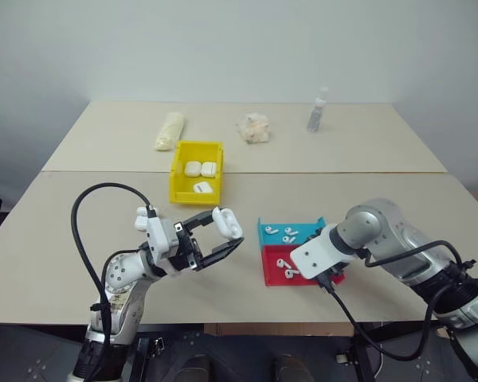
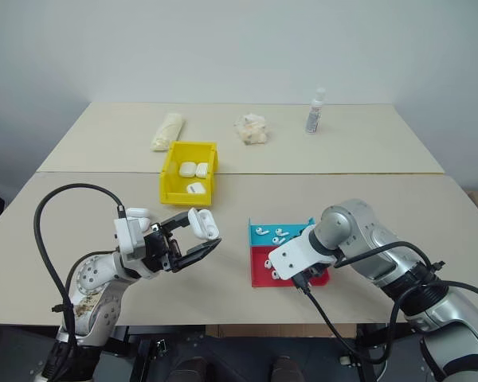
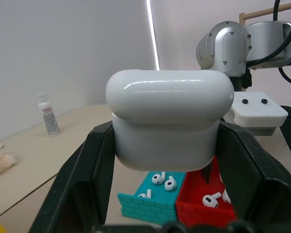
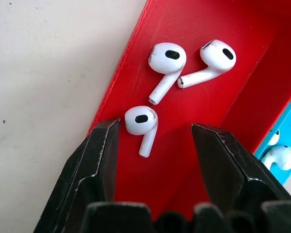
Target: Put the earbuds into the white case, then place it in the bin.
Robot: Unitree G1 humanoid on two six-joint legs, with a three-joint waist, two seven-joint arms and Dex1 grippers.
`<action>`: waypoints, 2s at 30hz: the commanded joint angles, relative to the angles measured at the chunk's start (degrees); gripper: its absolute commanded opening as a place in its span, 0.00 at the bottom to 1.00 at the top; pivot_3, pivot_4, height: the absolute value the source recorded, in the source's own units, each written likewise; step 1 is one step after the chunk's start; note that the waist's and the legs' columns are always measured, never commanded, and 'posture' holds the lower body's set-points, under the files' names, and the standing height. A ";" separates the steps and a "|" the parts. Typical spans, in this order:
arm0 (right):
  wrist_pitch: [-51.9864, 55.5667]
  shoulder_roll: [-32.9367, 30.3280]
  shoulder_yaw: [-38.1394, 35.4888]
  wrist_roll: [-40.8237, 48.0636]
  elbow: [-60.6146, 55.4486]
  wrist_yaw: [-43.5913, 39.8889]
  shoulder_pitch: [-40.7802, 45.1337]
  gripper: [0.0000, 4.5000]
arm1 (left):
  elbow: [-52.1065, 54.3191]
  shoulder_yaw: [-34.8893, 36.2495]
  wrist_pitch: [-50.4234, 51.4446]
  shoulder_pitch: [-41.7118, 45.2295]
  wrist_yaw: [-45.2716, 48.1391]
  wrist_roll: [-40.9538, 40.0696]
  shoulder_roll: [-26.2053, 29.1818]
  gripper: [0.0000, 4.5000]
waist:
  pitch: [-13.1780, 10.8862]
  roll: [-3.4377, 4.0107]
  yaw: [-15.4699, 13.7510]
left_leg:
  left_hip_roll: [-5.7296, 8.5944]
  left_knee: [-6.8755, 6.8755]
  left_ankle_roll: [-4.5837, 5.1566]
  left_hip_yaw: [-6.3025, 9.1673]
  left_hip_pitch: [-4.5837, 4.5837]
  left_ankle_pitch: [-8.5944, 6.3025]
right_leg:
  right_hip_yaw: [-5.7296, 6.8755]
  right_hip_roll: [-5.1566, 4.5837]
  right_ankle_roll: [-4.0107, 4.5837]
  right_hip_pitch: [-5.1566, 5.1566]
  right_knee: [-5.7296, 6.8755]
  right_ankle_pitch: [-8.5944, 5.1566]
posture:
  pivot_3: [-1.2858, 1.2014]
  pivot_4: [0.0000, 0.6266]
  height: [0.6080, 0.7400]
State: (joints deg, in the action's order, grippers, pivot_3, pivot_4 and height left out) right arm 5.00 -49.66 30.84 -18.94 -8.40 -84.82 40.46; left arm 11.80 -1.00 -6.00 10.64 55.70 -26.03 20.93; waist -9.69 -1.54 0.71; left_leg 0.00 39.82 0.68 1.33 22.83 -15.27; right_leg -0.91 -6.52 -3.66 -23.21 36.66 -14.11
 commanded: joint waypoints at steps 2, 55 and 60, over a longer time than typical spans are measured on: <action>-1.14 -0.05 -1.32 0.14 -0.69 0.07 0.18 0.61 | 2.59 -0.15 -0.48 0.25 -0.52 -0.11 0.51 0.62 | 0.00 0.00 0.00 | 0.00 0.00 0.00 0.00 0.00 0.00 | 0.00 0.00 0.00 0.00 0.00 0.00 | 0.52 0.24 1.00; 25.27 2.61 -41.43 36.60 -18.14 9.28 -1.53 0.16 | 4.08 -4.47 1.93 7.08 2.29 -6.57 -2.56 0.62 | -0.04 0.04 -0.37 | 0.01 -0.01 0.01 0.04 0.04 -0.01 | 0.01 -0.02 0.00 0.03 -0.06 0.00 | 0.52 0.24 1.00; 27.07 13.27 -49.42 51.48 -21.73 20.77 -0.12 0.16 | 2.52 -5.89 3.80 10.89 6.46 -8.70 -2.94 0.62 | -0.02 0.04 -0.08 | 0.00 -0.05 0.02 0.05 0.01 -0.01 | 0.01 -0.01 0.01 0.07 0.04 0.01 | 0.52 0.24 1.00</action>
State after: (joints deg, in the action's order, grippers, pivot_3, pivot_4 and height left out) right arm 33.02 -38.62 -16.37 27.11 -27.85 -67.37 39.93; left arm 13.76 -6.67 -2.79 19.96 61.15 -32.69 18.47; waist -9.71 -1.50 0.64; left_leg -0.02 39.77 0.70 1.39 22.85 -15.28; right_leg -0.87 -6.49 -3.65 -23.13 36.70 -14.11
